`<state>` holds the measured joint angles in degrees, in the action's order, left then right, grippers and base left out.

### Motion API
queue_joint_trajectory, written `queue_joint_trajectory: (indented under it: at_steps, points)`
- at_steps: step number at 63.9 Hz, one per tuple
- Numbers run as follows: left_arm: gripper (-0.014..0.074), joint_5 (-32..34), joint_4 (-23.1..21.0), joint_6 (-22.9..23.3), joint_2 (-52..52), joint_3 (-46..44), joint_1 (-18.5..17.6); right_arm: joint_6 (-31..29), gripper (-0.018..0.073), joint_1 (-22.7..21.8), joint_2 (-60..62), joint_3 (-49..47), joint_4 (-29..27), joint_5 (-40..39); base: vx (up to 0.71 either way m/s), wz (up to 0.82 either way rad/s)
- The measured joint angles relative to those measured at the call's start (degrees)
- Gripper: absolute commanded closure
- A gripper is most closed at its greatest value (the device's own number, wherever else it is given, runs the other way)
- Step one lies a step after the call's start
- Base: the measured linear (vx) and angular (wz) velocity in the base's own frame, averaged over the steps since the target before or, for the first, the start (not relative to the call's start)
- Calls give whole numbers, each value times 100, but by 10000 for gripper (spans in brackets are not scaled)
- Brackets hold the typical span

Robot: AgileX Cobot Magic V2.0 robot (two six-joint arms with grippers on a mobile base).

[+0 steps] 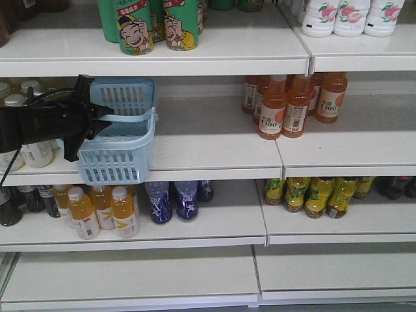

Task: Place coke in basket with both arms
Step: 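Lift the basket off the shelf with the left gripper and lower it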

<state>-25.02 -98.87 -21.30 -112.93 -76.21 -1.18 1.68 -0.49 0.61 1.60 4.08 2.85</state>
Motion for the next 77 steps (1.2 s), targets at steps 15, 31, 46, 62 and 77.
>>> queue_joint_trajectory:
  at_steps: [15, 31, 46, 62, 77]
  points:
    - [604, -660, 24, -118, 0, -19, 0, 0, 569, 0, 0, 0, 0, 0, 0, 0]
    - [604, -1896, 136, -535, 17, 123, 34, 0, 569, 0, 0, 0, 0, 0, 0, 0]
    - [604, -2311, 203, -966, 678, 1246, 29, 0, 569, 0, 0, 0, 0, 0, 0, 0]
    - [604, -3199, 222, -1741, 1512, 2472, 29, 0, 569, 0, 0, 0, 0, 0, 0, 0]
    - [604, -4033, 266, -2189, 1899, 3565, 29, 0, 569, 0, 0, 0, 0, 0, 0, 0]
